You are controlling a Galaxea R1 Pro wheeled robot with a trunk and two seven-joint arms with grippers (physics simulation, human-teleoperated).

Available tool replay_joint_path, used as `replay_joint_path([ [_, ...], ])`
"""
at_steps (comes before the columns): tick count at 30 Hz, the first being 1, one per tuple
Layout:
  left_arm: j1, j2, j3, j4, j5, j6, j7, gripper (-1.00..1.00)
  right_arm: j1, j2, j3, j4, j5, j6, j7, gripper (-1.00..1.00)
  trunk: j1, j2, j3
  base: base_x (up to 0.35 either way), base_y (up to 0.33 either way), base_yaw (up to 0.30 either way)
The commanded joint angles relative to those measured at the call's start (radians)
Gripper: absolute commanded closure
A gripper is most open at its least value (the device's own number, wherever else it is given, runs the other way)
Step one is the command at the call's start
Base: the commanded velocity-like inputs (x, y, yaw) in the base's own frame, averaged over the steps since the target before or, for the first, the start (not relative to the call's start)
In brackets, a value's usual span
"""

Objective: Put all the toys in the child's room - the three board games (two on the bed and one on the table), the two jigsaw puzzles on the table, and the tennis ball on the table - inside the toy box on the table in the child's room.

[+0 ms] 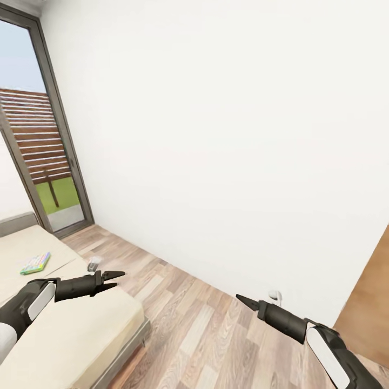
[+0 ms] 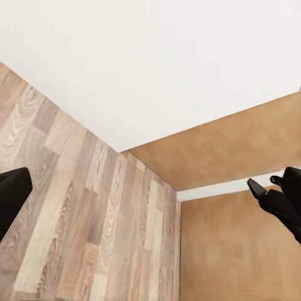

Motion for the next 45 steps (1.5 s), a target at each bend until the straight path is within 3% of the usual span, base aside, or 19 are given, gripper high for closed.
replay_joint_path([
  [1,-0.001,0.001,-0.005,0.001,0.007,0.006,0.0,-1.0,0.0,-0.001,0.001,0.0,-0.01,0.008,-0.003,-1.0,0.001,-0.001,0.0,0.177,-0.001,0.292],
  [20,-0.001,0.001,-0.005,0.001,0.007,0.007,0.0,-1.0,0.0,-0.001,0.001,-0.003,-0.01,0.009,-0.046,-1.0,0.001,-0.001,0.0,0.172,-0.028,0.292],
  [45,-0.001,0.0,-0.006,0.001,0.007,0.006,0.0,-1.0,0.0,0.007,0.001,-0.002,-0.01,0.011,-0.051,-1.0,0.001,-0.001,0.0,0.196,-0.199,0.292],
])
